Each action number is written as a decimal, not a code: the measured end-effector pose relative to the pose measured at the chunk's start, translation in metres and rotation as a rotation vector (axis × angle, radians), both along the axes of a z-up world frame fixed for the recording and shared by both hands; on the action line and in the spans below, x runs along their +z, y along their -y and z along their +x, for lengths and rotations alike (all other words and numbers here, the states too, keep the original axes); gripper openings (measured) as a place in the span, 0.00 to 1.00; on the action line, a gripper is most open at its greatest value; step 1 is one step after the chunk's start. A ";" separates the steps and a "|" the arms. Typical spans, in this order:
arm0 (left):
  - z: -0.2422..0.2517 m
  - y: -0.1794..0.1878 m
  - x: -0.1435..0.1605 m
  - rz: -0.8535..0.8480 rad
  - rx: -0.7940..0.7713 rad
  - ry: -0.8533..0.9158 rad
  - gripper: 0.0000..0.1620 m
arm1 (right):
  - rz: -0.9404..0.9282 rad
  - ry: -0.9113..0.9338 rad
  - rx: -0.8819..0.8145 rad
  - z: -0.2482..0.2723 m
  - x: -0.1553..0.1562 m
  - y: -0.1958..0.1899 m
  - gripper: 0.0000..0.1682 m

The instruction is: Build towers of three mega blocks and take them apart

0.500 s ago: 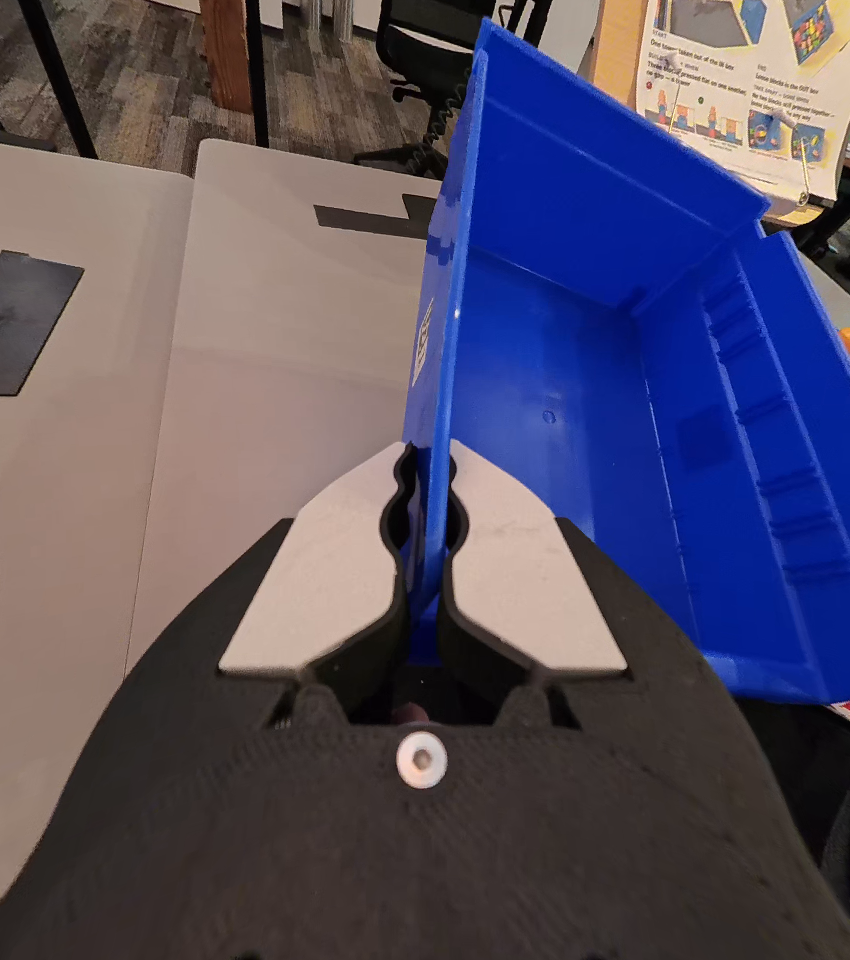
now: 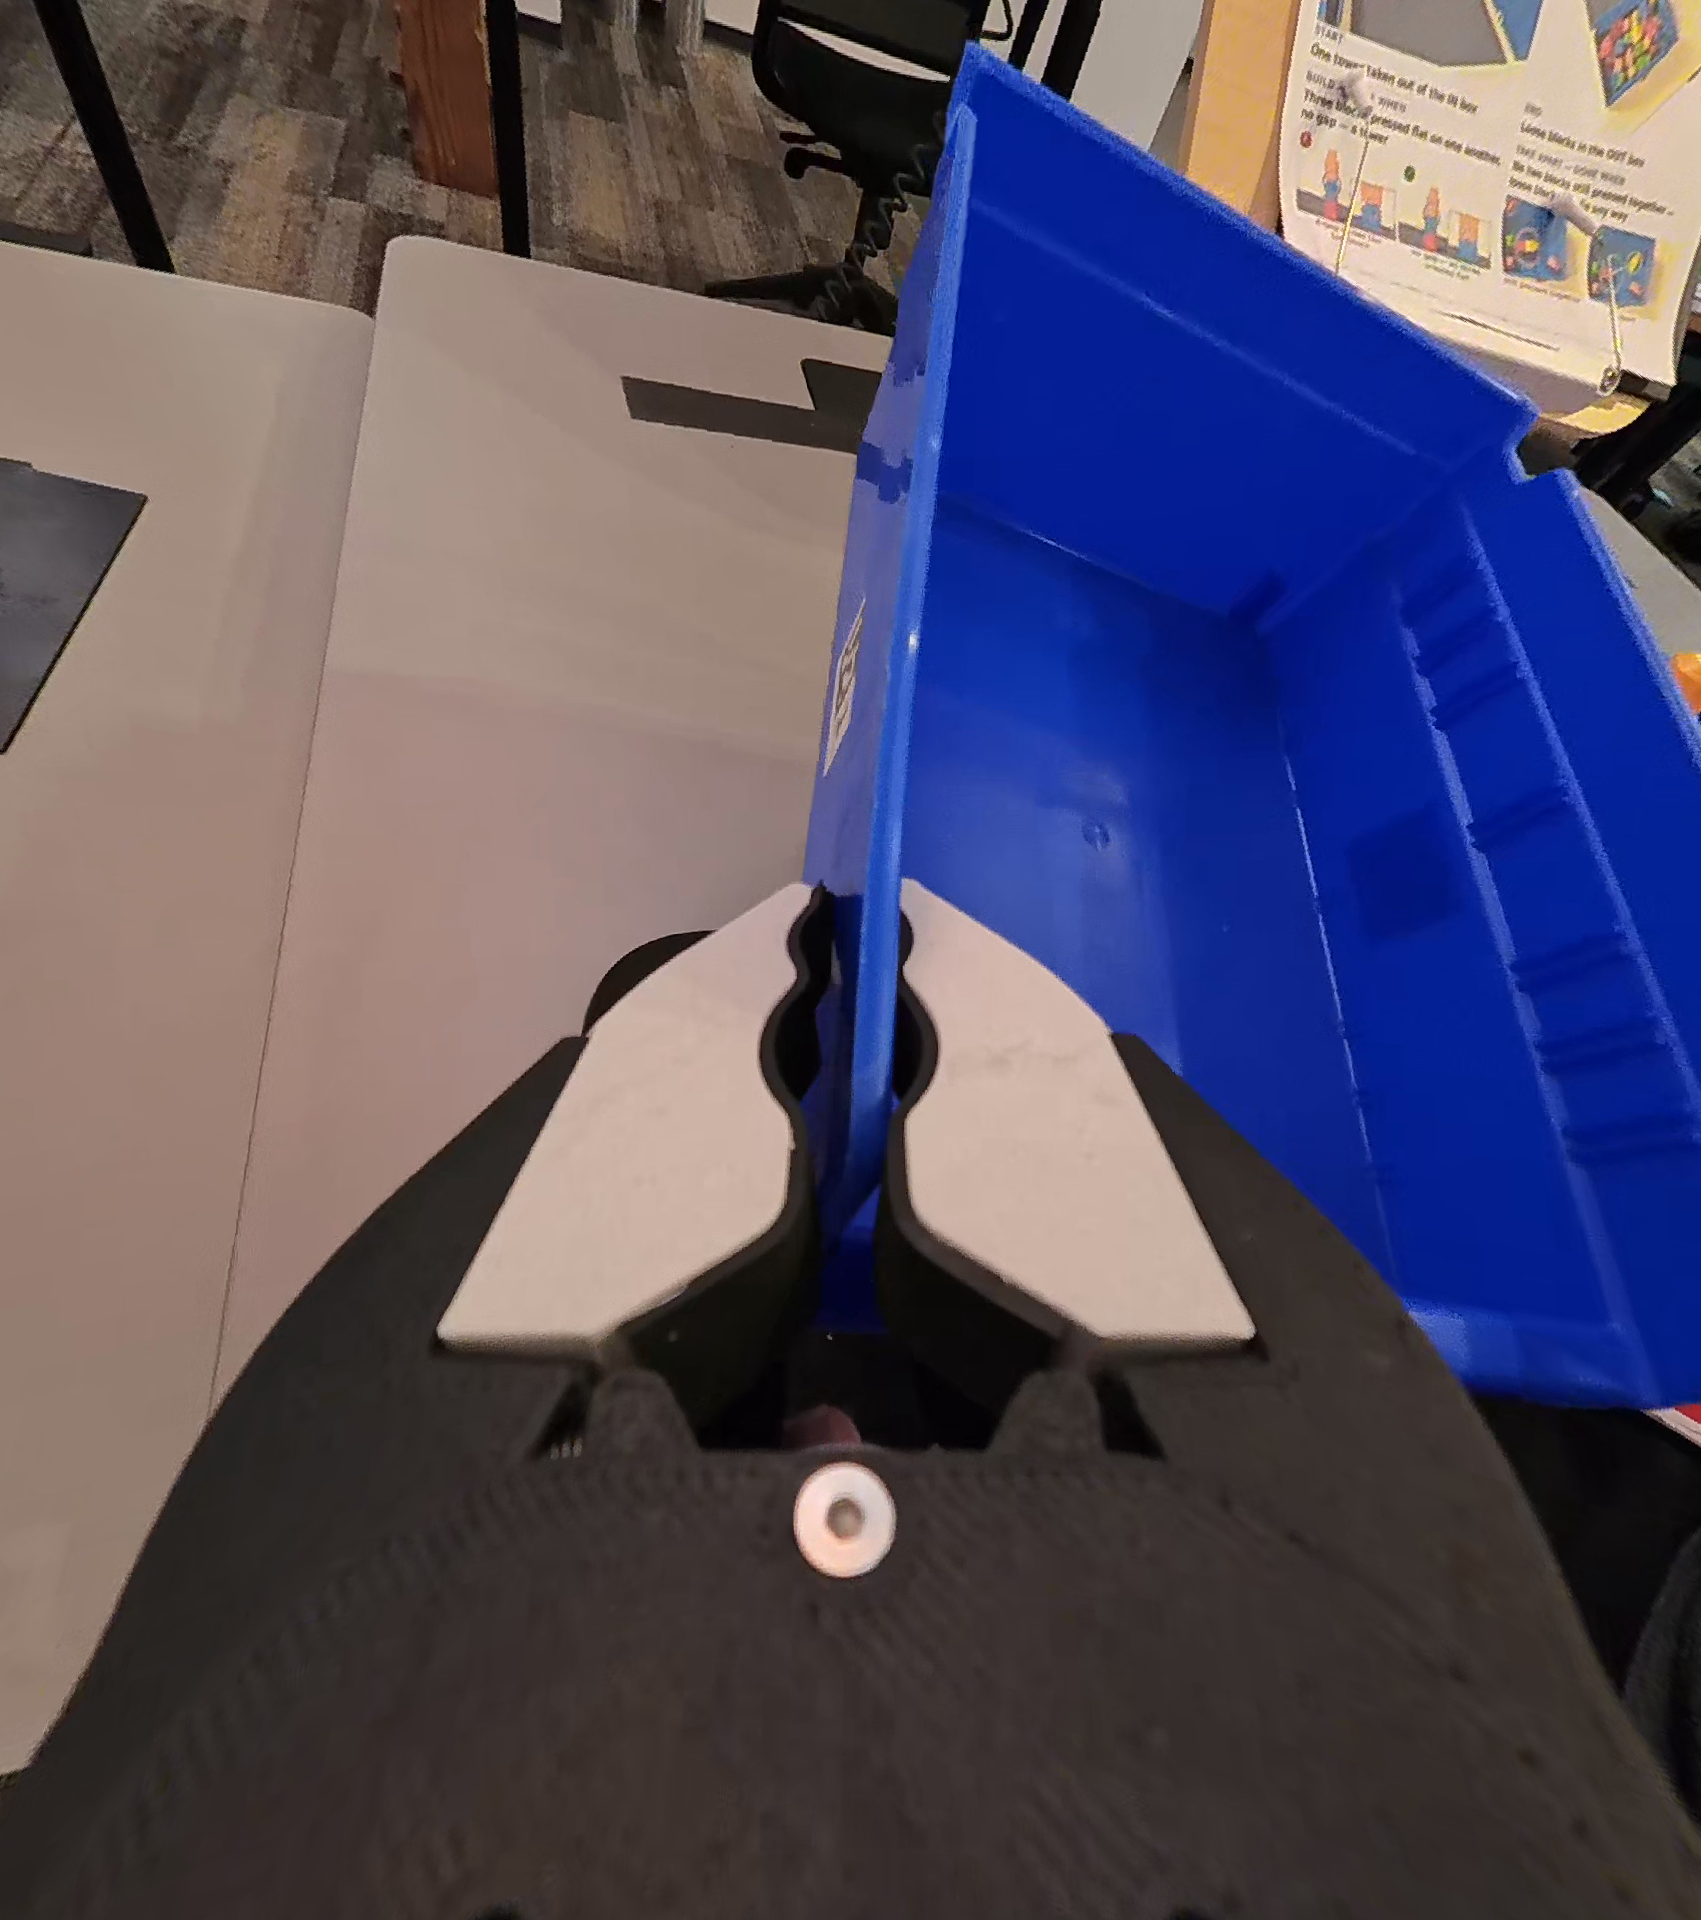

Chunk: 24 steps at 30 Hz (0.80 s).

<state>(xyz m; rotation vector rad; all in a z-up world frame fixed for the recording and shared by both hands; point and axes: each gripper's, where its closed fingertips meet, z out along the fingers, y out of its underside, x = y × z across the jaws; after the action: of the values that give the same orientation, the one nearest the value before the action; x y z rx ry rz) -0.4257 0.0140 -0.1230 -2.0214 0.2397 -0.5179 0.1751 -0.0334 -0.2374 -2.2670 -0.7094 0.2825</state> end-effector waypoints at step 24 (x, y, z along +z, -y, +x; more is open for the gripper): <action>-0.010 0.000 -0.010 -0.020 0.028 0.017 0.04 | -0.003 -0.033 0.044 -0.043 0.000 0.001 0.03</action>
<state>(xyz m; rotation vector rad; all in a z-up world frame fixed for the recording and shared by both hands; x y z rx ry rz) -0.4360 0.0138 -0.1329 -2.0362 0.1964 -0.5220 0.1321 -0.0346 -0.2372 -2.2466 -0.7432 0.3420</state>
